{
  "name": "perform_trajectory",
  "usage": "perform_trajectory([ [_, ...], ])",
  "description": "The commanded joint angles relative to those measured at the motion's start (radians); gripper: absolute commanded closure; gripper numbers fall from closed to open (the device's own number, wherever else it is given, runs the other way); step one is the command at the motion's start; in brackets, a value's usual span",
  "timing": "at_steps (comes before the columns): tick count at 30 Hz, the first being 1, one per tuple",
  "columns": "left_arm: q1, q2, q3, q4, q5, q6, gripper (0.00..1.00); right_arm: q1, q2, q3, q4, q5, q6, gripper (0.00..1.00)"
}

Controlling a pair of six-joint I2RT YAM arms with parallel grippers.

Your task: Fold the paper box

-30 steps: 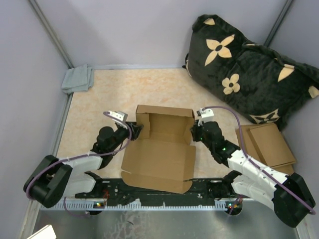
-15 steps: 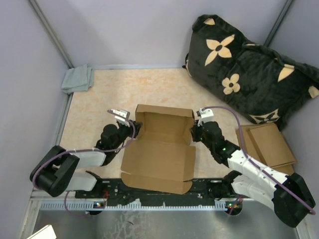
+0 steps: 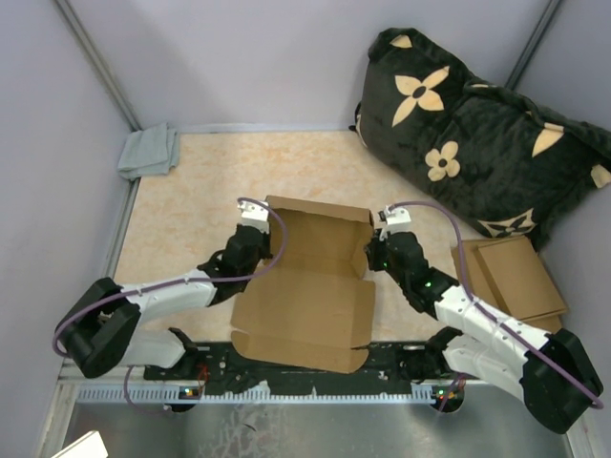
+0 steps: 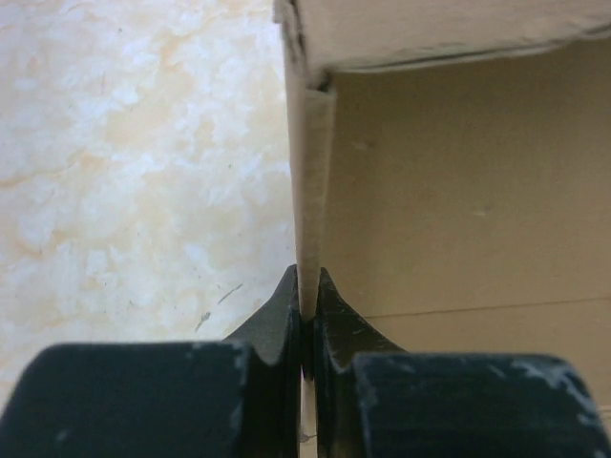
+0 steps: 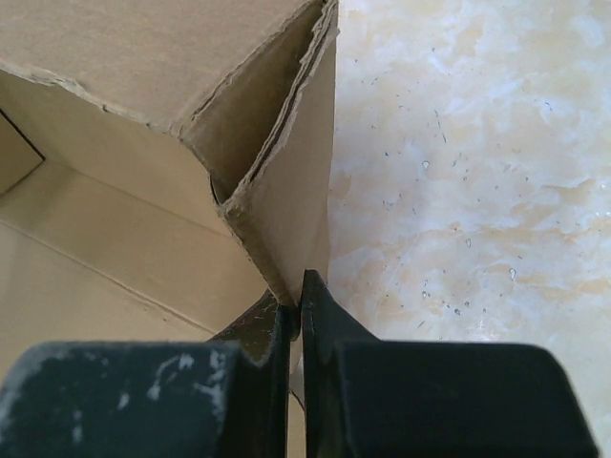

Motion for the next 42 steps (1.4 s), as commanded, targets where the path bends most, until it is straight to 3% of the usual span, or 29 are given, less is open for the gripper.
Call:
perform_trajectory([
  [1, -0.087, 0.066, 0.071, -0.16, -0.278, -0.007, 0.97, 0.007, 0.005, 0.076, 0.002, 0.013, 0.041, 1.0],
  [6, -0.19, 0.154, 0.119, -0.213, -0.474, 0.022, 1.0, 0.007, 0.024, 0.107, -0.022, 0.034, 0.063, 1.0],
  [12, -0.256, 0.229, 0.189, -0.355, -0.619, -0.065, 1.0, 0.005, 0.074, 0.158, -0.07, 0.072, 0.083, 1.0],
  [15, -0.258, 0.177, 0.155, -0.33, -0.556, -0.098, 1.0, 0.005, 0.085, 0.171, -0.079, 0.081, 0.09, 0.98],
  [21, -0.258, 0.007, 0.053, -0.22, -0.431, -0.081, 1.0, 0.005, 0.071, 0.131, -0.019, 0.029, 0.058, 0.76],
  [24, -0.258, -0.032, 0.042, -0.207, -0.367, -0.07, 1.0, 0.005, 0.085, 0.107, 0.025, 0.001, 0.052, 0.71],
  [27, -0.258, -0.058, 0.022, -0.157, -0.277, -0.039, 1.0, 0.007, 0.118, 0.092, 0.081, -0.045, 0.036, 0.69],
  [36, -0.265, -0.112, 0.002, -0.138, -0.188, -0.01, 1.0, 0.005, 0.234, 0.124, 0.124, -0.081, 0.001, 0.67],
  [40, -0.267, -0.147, 0.002, -0.141, -0.144, 0.029, 1.0, 0.005, 0.283, 0.143, 0.119, -0.067, 0.0, 0.7],
  [42, -0.268, -0.152, 0.008, -0.152, -0.142, 0.035, 1.0, 0.006, 0.309, 0.157, 0.107, -0.055, 0.006, 0.76],
])
